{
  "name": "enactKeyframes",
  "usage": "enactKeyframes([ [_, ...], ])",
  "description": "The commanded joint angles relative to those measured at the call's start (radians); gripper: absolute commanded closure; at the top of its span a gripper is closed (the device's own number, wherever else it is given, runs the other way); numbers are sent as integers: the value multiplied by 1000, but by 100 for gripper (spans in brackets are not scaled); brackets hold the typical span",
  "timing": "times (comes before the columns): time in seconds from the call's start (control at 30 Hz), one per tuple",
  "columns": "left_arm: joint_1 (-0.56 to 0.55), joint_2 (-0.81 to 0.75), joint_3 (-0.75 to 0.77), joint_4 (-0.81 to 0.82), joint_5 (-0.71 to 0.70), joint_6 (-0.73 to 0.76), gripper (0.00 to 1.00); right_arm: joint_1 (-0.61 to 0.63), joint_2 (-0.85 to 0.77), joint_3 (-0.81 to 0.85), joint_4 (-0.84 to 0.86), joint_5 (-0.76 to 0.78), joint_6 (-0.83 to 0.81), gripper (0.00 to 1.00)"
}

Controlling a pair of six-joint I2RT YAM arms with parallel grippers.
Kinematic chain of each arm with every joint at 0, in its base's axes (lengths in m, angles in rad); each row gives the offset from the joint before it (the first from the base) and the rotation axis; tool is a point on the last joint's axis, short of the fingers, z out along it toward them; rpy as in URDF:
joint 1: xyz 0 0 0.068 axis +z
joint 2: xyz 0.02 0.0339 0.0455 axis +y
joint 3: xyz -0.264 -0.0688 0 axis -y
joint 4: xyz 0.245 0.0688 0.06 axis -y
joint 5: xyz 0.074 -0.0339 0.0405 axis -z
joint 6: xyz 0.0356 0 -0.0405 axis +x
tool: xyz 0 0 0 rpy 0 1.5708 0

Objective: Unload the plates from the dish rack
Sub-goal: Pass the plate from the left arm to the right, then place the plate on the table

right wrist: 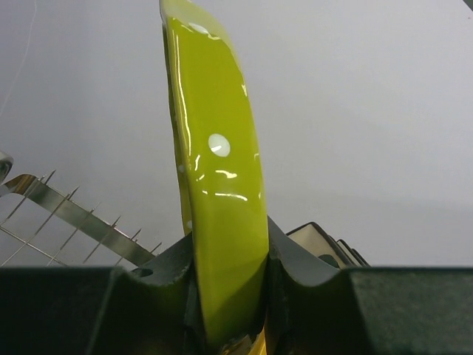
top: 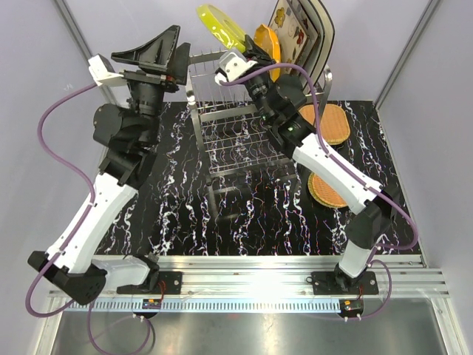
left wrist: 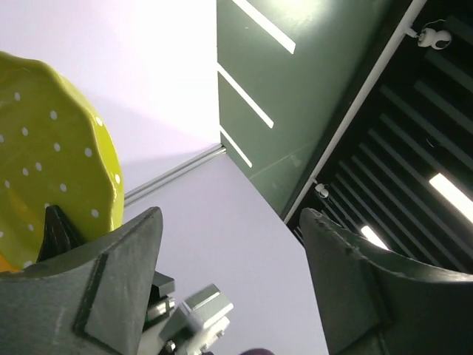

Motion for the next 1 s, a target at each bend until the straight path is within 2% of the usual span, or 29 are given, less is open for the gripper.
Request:
enactKeyframes([
  [0.0,-4,-45,-32,47,15,44,18,-2,-51,101,160,-15,26,100],
  [0.13,2,-86,-73,35,52,110,11,-5,-83,115,121,-14,99,100],
  [0.37,25,-190,-181,-11,147,320,3,-25,-166,161,-95,-6,317,100],
  [0.43,27,-215,-179,-90,175,426,2,-27,-209,155,-165,-8,379,100],
  [0.6,27,-265,-230,-144,243,604,1,-30,-295,142,-282,-6,484,100],
  [0.97,27,-374,-382,-170,313,742,1,-54,-447,171,-629,-55,733,100],
])
